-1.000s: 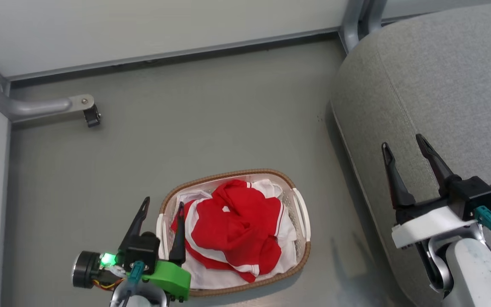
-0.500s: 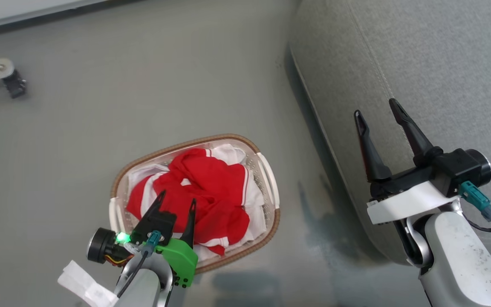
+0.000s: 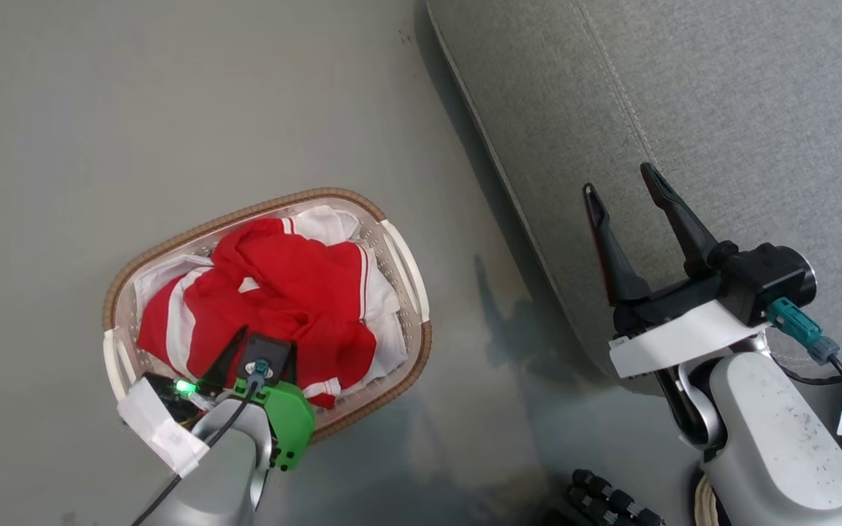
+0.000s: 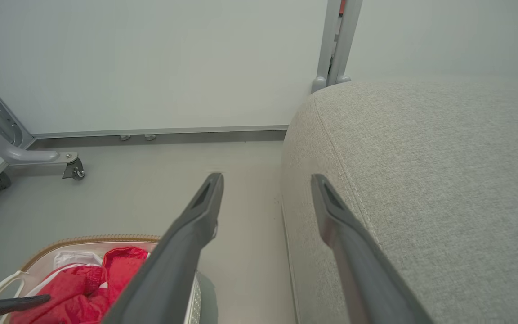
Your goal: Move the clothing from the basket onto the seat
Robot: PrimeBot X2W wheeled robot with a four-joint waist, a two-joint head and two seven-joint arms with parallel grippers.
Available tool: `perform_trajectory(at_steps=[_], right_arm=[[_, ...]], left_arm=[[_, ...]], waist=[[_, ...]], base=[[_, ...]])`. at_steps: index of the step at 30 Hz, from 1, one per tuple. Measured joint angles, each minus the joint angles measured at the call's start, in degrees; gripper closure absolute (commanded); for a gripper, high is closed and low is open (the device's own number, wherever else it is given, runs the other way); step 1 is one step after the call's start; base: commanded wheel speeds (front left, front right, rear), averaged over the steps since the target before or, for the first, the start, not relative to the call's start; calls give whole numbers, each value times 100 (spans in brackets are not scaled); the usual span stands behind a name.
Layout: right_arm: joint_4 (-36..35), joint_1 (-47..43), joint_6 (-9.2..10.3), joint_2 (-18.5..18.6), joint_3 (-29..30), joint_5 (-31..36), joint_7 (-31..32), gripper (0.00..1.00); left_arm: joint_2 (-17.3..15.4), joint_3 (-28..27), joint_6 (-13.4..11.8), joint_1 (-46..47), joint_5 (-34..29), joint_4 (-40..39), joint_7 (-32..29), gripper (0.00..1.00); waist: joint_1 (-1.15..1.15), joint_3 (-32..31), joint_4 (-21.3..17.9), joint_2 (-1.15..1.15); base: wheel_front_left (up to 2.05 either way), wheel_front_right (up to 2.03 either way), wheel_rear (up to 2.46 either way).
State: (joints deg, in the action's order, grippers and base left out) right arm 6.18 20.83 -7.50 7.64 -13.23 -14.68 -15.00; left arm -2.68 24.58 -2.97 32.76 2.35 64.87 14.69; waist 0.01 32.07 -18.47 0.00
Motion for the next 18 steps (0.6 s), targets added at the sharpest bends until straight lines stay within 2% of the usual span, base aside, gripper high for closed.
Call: perform_trajectory(at_steps=[3, 7, 18], right_arm=[[25, 80, 0, -9, -32, -41, 0, 0], [31, 163, 0, -36, -65, -97, 0, 0], [297, 327, 0, -10, -281, -398, 0, 0]], left_arm=[[0, 58, -227, 335, -65, 415, -158, 0], [-10, 148, -360, 578, -148, 690, -560, 0], [-82, 194, -257, 933, -62, 849, -1022, 0]], waist=[[0, 176, -77, 0], [0, 363, -144, 0], [0, 758, -174, 0]], base=[[0, 0, 0], [0, 0, 0], [0, 0, 0]])
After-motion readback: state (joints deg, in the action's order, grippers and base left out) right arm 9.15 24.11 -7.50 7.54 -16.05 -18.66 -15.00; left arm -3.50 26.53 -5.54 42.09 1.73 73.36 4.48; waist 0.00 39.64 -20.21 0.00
